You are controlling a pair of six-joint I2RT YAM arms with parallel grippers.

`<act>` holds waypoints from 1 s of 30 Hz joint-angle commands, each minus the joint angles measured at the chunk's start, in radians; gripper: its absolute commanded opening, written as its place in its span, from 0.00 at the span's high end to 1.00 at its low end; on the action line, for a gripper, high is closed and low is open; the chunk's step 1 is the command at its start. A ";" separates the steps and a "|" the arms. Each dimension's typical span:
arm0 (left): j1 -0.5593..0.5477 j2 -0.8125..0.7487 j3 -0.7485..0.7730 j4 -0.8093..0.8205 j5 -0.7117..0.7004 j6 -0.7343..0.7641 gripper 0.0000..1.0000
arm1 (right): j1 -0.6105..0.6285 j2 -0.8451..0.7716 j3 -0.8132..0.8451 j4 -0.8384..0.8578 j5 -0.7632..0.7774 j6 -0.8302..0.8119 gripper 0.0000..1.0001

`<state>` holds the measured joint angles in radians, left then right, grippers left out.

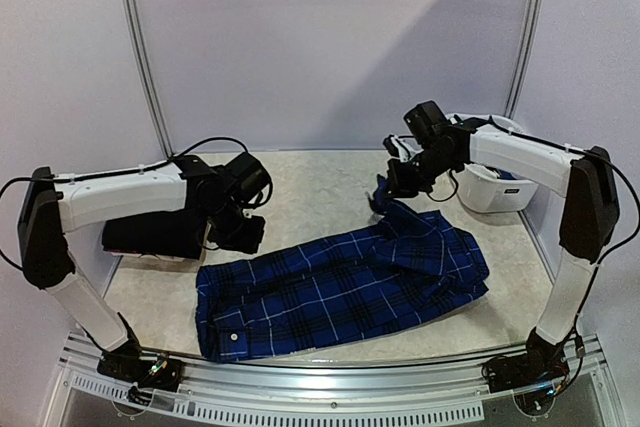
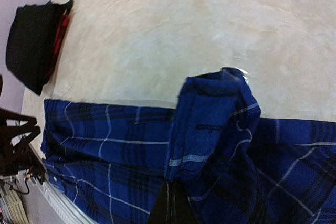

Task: Fold and stack the mixed laundry pile
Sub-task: Fold the 1/3-folded shirt at the center of the board.

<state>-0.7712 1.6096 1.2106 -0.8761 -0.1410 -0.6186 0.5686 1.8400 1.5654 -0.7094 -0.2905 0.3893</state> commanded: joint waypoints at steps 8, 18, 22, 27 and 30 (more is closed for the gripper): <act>0.023 -0.179 -0.150 0.014 -0.019 -0.055 0.75 | 0.302 -0.027 -0.065 0.066 -0.169 -0.134 1.00; 0.020 -0.354 -0.298 0.282 0.219 0.090 0.52 | 0.322 -0.050 -0.082 0.008 -0.351 -0.309 1.00; 0.018 -0.395 -0.324 0.390 0.296 0.200 0.35 | 0.320 -0.075 -0.079 -0.018 -0.414 -0.343 1.00; 0.001 -0.400 -0.388 0.528 0.393 0.310 0.32 | 0.303 -0.074 -0.079 -0.027 -0.391 -0.336 1.00; -0.030 -0.453 -0.457 0.641 0.373 0.423 0.23 | 0.292 -0.077 -0.073 -0.032 -0.390 -0.335 1.00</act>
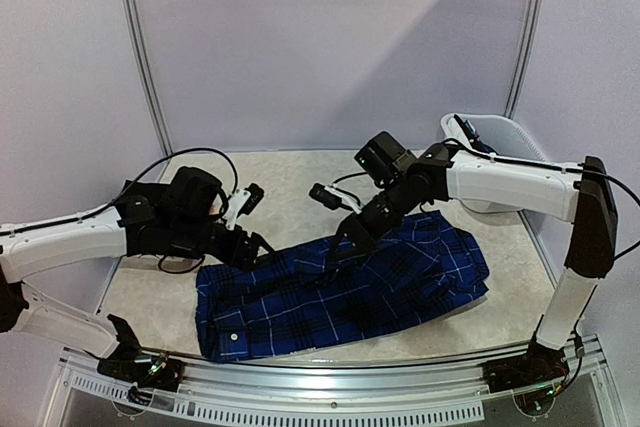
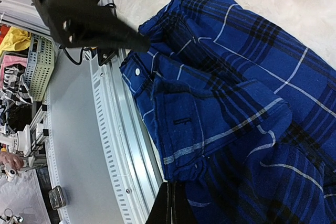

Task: Fold and stack the mixed laundry pile
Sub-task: Fold the 1/3-folded shirt at the center of the board.

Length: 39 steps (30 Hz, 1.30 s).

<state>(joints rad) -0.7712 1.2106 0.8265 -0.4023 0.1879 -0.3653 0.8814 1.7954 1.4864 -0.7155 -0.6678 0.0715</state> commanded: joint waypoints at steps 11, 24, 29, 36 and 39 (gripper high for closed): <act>-0.042 0.028 -0.109 0.383 0.169 0.432 0.26 | -0.030 -0.023 0.057 -0.079 -0.027 -0.042 1.00; -0.045 0.189 -0.030 0.475 0.378 0.403 0.33 | -0.030 -0.029 0.078 -0.091 0.009 -0.034 1.00; -0.049 0.210 -0.033 0.479 0.404 0.390 0.47 | -0.031 -0.031 0.084 -0.093 0.014 -0.030 1.00; -0.060 0.257 -0.024 0.545 0.385 0.335 0.75 | -0.030 -0.039 0.088 -0.092 0.014 -0.029 1.00; -0.062 0.252 0.013 0.488 0.383 0.312 1.00 | -0.032 -0.044 0.082 -0.094 0.026 -0.025 1.00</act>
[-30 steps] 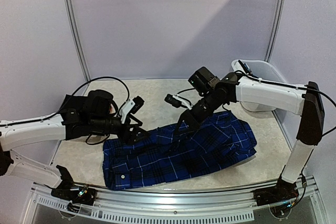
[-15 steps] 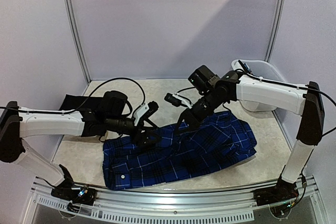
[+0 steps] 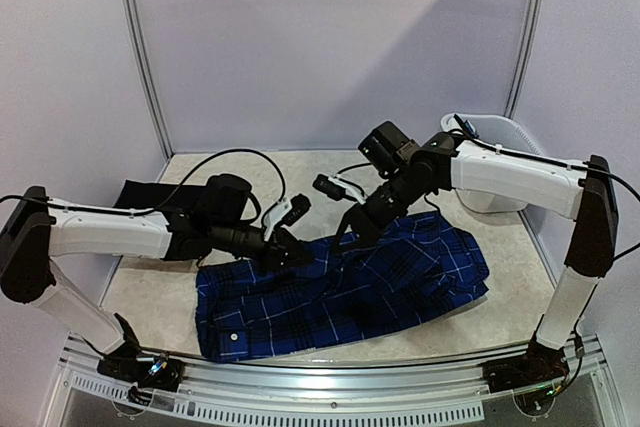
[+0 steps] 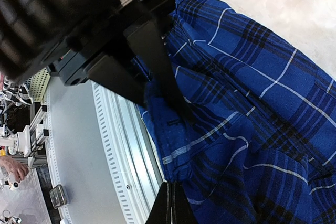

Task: Fold and stack the mixed laundry pile
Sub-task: Fold the 1/3-folded shirt at the center of the board.

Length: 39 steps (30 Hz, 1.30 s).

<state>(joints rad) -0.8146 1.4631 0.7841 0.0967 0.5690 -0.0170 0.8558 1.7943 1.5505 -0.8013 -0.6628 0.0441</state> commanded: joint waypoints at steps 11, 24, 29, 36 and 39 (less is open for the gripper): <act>-0.079 -0.220 0.156 -0.341 -0.125 -0.260 1.00 | -0.166 -0.177 -0.096 0.057 0.076 0.205 0.57; -0.078 -0.211 0.190 -0.474 -0.276 -0.642 1.00 | -0.333 -0.196 -0.139 0.049 0.367 0.333 0.54; -0.040 -0.131 0.236 -0.638 -0.315 -0.777 1.00 | -0.332 -0.198 -0.159 0.054 0.391 0.354 0.54; 0.009 -0.097 0.232 -0.734 -0.258 -0.859 1.00 | -0.331 -0.211 -0.181 0.056 0.386 0.356 0.54; 0.055 -0.127 0.187 -0.735 -0.249 -0.906 1.00 | -0.331 -0.213 -0.186 0.058 0.383 0.358 0.55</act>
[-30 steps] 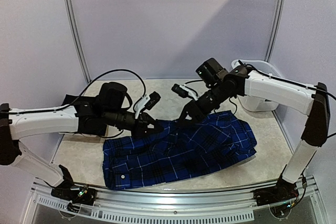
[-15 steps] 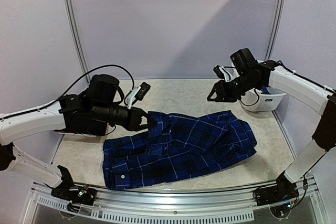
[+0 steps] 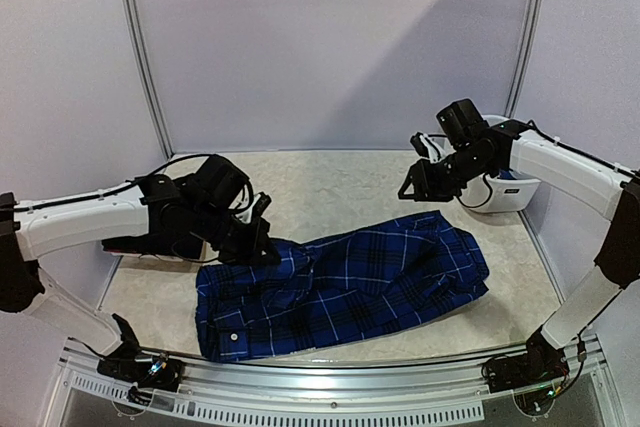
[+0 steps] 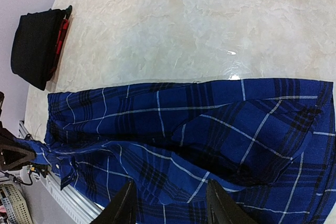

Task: Fold and stack the mixed laundry pile
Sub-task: Fold the 1/3-folded shirt at the center of the board.

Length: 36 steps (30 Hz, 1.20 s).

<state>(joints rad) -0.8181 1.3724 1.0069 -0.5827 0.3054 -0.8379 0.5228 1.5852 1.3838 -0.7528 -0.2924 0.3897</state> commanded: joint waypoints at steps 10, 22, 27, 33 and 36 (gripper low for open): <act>0.214 -0.107 -0.104 -0.162 0.085 -0.235 1.00 | 0.001 0.002 -0.052 0.039 -0.026 0.018 0.55; 0.251 -0.016 -0.040 -0.269 0.221 -0.294 1.00 | 0.043 0.069 -0.037 0.027 -0.214 -0.089 0.60; 0.258 0.008 -0.030 -0.238 0.267 -0.312 1.00 | 0.101 0.122 -0.037 0.037 -0.251 -0.118 0.62; 0.272 0.083 0.009 -0.265 0.306 -0.265 1.00 | 0.121 0.195 -0.049 0.160 -0.237 -0.069 0.64; 0.275 0.089 0.024 -0.258 0.325 -0.290 1.00 | 0.118 0.260 -0.030 0.171 -0.191 -0.058 0.64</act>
<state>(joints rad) -0.5613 1.4483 0.9974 -0.8158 0.5816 -1.1191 0.6483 1.7626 1.3411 -0.6395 -0.5297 0.3103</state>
